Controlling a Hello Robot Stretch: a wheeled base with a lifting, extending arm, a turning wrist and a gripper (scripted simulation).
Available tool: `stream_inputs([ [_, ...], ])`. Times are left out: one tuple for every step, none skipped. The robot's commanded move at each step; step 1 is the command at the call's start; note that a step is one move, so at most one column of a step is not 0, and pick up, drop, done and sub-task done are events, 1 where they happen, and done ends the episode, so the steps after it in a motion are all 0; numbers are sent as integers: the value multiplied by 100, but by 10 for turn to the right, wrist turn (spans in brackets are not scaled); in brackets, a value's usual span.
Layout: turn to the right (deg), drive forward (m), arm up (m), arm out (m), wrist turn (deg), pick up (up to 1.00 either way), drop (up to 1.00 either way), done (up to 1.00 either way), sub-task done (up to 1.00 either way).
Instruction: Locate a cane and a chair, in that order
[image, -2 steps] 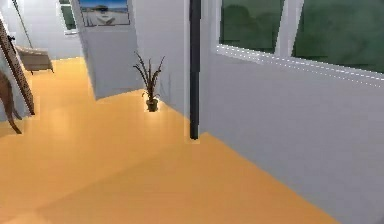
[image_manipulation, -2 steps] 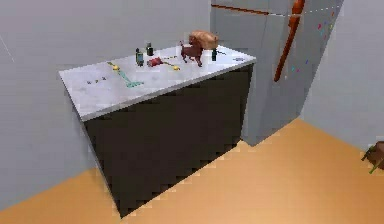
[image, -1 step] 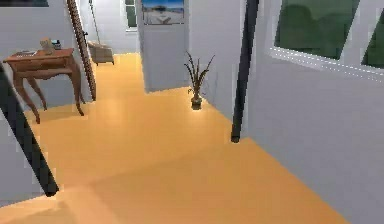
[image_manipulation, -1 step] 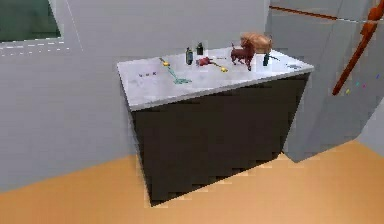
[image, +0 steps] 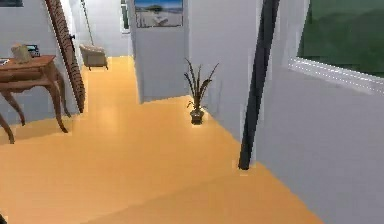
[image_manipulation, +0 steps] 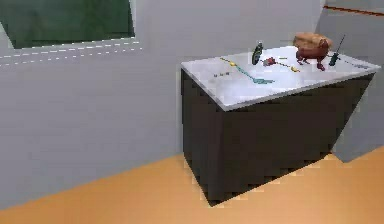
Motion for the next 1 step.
stream_inputs([
  [-210, 0, 0, 0, 0, 0, 0, 0, 0],
])
